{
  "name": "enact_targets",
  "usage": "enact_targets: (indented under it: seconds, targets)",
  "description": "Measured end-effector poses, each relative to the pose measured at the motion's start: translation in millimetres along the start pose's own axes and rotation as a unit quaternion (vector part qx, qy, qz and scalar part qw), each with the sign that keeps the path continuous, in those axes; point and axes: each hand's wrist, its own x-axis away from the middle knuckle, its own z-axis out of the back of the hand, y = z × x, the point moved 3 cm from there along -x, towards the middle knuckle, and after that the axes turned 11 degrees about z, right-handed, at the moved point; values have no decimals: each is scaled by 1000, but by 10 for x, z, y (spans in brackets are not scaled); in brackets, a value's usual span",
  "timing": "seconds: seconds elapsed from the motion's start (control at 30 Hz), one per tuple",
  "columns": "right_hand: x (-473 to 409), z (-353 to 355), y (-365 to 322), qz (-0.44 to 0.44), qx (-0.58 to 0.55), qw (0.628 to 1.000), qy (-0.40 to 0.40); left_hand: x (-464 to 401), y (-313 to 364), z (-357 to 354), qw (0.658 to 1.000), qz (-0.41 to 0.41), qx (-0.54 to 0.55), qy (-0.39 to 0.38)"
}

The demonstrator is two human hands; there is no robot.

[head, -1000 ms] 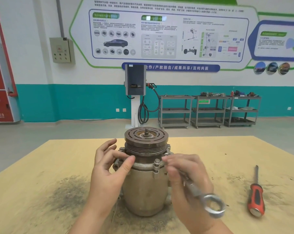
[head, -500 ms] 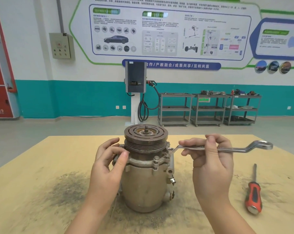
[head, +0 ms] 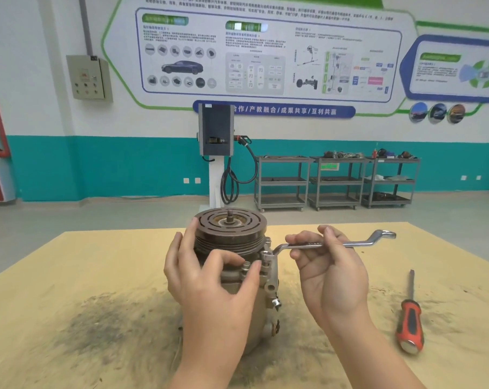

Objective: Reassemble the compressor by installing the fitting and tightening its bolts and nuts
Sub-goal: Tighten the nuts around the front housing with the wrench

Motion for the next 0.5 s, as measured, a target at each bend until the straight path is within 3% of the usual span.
enact_targets:
  seconds: [0.3,0.4,0.5]
  targets:
    - [-68,25,10,-65,14,998,13,69,38,-19,999,8,36,-23]
    - [-31,17,-9,11,37,999,3,48,34,-4,997,29,73,-7]
    - [119,-33,-20,157,127,979,-41,38,-11,23,995,46,90,-2]
